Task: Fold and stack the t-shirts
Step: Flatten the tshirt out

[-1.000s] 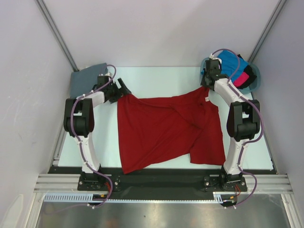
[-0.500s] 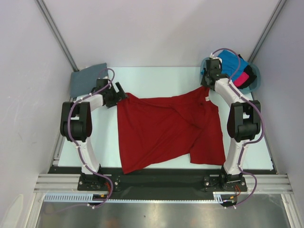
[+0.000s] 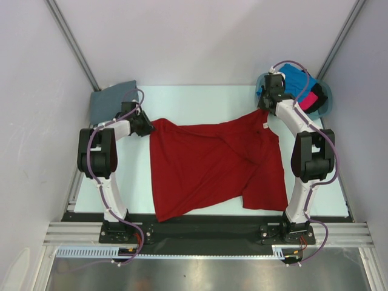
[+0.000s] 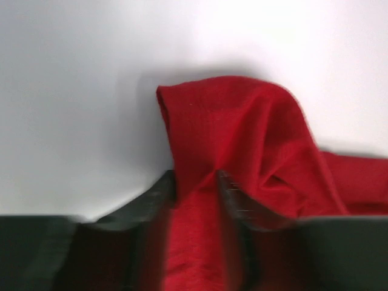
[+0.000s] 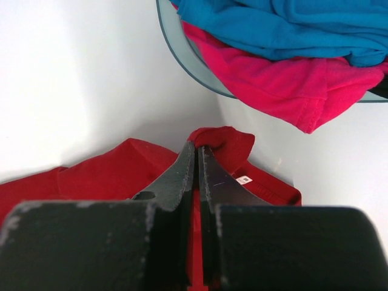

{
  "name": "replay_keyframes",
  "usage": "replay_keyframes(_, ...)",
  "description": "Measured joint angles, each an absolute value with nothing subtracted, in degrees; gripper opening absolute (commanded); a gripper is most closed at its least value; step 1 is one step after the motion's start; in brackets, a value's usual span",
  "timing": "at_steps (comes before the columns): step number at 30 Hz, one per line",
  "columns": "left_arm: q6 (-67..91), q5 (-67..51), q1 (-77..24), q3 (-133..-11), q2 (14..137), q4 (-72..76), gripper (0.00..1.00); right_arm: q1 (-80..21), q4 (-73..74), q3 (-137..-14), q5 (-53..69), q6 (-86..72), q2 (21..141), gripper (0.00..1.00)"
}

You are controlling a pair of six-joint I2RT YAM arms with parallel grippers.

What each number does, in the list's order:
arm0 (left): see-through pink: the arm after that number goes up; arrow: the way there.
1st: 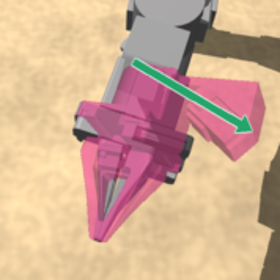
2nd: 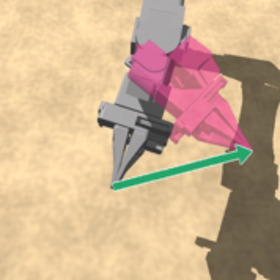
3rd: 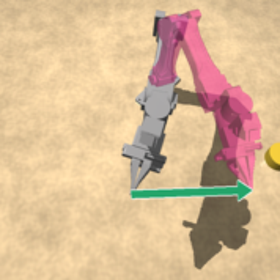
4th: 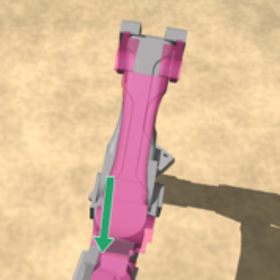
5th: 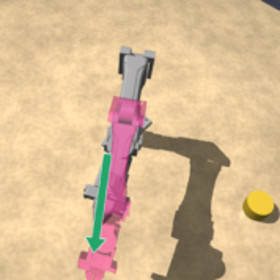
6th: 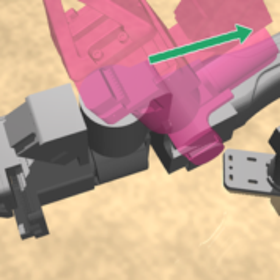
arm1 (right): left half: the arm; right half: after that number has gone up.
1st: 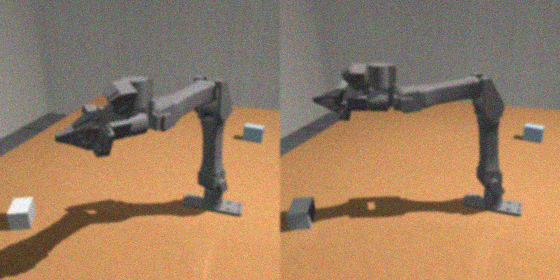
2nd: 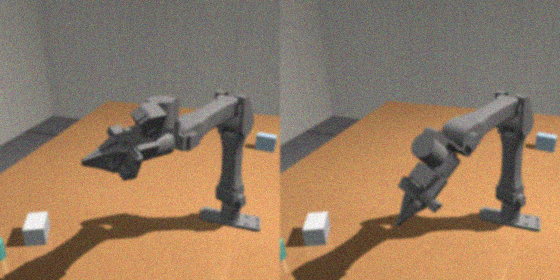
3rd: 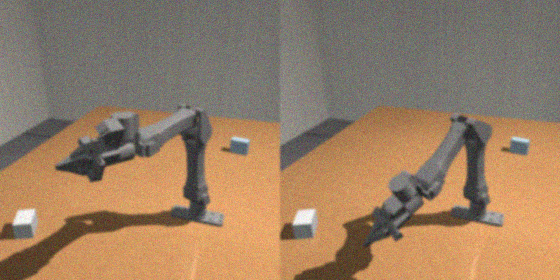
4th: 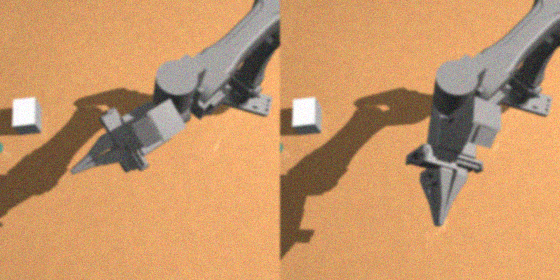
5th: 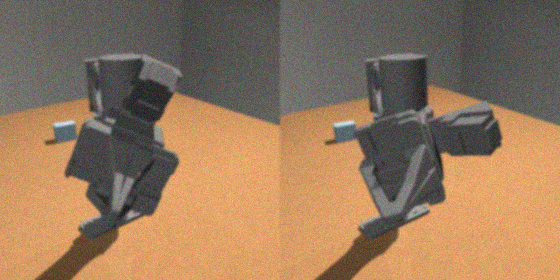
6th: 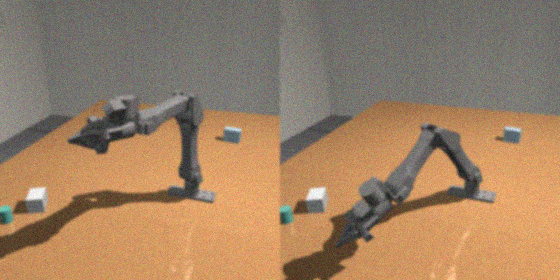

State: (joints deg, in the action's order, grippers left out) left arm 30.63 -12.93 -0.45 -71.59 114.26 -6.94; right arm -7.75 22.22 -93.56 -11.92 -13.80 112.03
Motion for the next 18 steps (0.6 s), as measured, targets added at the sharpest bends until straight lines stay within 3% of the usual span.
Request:
replay_keyframes(4,30.57,-13.91,-0.38,-72.51,115.52,-7.53,0.1,-7.64,22.24,-93.56,-11.86,-13.8,111.5,0.0)
replay_keyframes(5,30.55,-14.15,-0.38,-73.1,115.98,-7.92,0.0,-7.64,22.22,-93.56,-11.81,-13.82,111.44,0.0)
replay_keyframes(18,26.33,-11.99,0.16,-81.34,118.83,-17.15,0.0,-7.31,22.44,-93.54,-11.7,-13.39,111.33,0.0)
